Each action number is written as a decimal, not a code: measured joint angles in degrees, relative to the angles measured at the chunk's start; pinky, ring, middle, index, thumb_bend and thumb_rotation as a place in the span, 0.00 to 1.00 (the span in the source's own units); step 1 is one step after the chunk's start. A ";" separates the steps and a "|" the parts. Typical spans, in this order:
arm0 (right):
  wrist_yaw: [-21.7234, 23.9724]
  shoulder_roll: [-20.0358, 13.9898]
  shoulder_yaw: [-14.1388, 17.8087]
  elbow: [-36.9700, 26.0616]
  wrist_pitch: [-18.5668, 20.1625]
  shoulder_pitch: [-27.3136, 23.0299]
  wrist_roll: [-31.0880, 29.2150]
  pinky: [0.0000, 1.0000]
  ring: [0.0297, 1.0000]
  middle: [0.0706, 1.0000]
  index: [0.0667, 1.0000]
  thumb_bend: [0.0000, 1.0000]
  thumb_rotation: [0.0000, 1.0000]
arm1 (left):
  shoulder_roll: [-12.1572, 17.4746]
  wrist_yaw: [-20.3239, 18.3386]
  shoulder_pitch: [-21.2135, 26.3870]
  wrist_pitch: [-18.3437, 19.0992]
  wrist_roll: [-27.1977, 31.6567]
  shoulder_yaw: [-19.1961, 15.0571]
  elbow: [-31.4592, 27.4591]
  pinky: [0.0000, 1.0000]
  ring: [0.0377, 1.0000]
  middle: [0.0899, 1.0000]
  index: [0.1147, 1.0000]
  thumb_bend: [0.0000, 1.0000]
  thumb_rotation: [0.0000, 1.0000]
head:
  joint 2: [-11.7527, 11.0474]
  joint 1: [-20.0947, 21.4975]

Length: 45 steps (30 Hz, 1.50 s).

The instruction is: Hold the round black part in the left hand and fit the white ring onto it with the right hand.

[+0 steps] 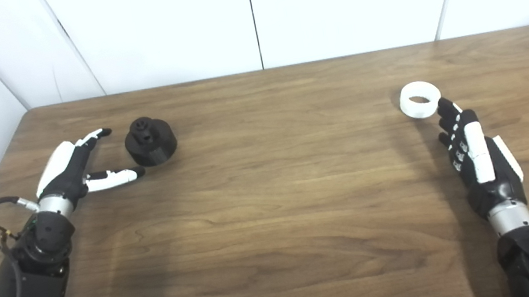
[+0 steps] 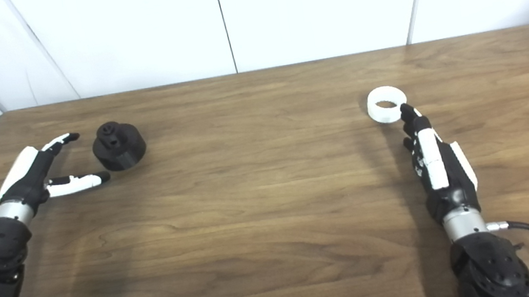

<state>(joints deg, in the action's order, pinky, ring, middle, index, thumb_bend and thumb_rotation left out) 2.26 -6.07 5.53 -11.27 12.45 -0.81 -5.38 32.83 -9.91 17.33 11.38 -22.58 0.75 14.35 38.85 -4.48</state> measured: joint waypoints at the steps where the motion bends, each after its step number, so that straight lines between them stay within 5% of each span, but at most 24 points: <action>1: 0.00 0.00 0.00 0.00 0.00 -0.01 -0.01 1.00 0.99 0.97 0.93 0.62 1.00 | -0.01 -0.07 0.23 0.06 0.04 0.11 0.25 0.98 1.00 0.96 0.88 0.93 0.39 | 0.00 0.00; 14: 0.00 0.02 0.01 -0.37 0.00 0.26 -0.04 1.00 0.99 0.97 0.93 0.61 1.00 | -0.03 -0.96 3.79 0.08 0.69 1.83 5.50 0.94 1.00 0.96 0.88 0.98 0.42 | -0.26 0.79; 45: -0.13 0.15 0.06 -1.24 -0.05 1.35 0.11 1.00 0.99 0.97 0.94 0.63 1.00 | -0.05 -1.07 7.76 -0.44 -0.08 6.48 7.46 0.91 0.99 0.95 0.86 0.94 0.37 | -0.44 1.67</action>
<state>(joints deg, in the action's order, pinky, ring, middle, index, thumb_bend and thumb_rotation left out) 2.13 -5.92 5.58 -12.51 12.41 0.54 -5.28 32.79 -10.99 25.09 10.94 -22.67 7.23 21.81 38.41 -2.81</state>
